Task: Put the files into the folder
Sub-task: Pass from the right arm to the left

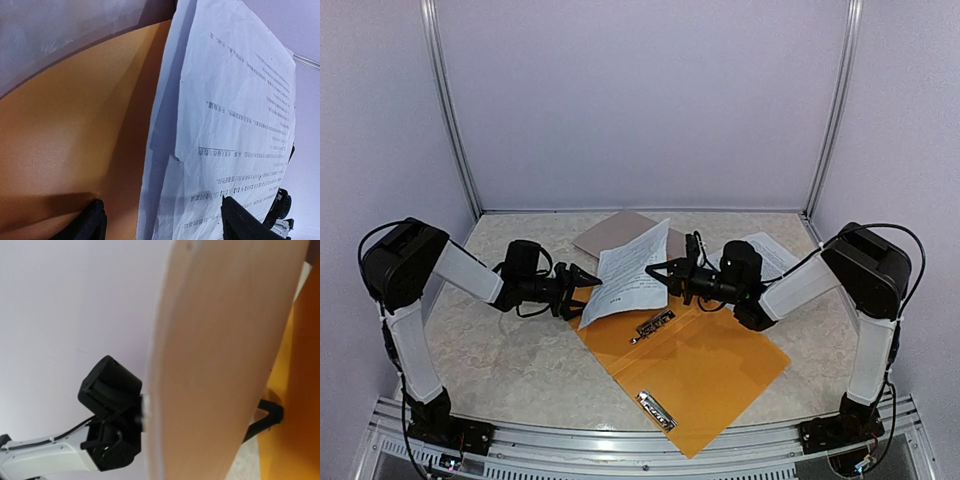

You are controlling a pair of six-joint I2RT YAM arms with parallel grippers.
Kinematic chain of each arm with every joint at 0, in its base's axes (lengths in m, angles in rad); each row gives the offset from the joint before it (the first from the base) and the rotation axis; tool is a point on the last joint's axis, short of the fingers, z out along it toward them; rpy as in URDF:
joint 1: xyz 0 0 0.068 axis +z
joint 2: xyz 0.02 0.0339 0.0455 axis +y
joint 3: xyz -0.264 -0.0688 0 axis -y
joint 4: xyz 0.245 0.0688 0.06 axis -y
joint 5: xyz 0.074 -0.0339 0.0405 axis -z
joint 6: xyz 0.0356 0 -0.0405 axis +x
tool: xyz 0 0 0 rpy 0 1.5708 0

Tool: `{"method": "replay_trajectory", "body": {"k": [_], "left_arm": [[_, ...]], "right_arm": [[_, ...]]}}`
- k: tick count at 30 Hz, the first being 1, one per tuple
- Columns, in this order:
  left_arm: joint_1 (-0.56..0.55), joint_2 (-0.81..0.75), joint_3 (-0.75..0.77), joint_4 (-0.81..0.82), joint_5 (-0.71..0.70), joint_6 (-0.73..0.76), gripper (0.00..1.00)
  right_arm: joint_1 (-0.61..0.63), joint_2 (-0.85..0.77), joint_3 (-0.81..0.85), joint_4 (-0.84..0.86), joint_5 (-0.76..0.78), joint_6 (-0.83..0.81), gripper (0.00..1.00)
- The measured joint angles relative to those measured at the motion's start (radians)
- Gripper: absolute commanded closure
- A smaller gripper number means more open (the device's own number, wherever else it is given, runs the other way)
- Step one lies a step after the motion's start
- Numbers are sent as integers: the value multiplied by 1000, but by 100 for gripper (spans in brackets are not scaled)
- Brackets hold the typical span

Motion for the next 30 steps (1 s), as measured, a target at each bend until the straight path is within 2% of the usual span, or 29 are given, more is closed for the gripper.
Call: {"method": "replay_trajectory", "body": {"k": [6,13,16,18,25,30], "left_arm": [[-26,72,14,113,48,-70,51],[-29,83,16,164,74,-87,75],[-27,83,16,175,83,-91,79],[-27,83,16,183,89,-92,78],[-8,83,16,188,100,-87,58],[8,81,15,188,106,-79,53]], "right_arm": [[0,0,-26,7,2,3,100],[0,0,-40,2,8,-6,100],[0,0,-43,-5,8,-11,100],[0,0,-48,-11,9,-15,100],[-2,-14,-61,-37,16,-35,100],[-4,-35,-62,-48,19,-41,100]]}}
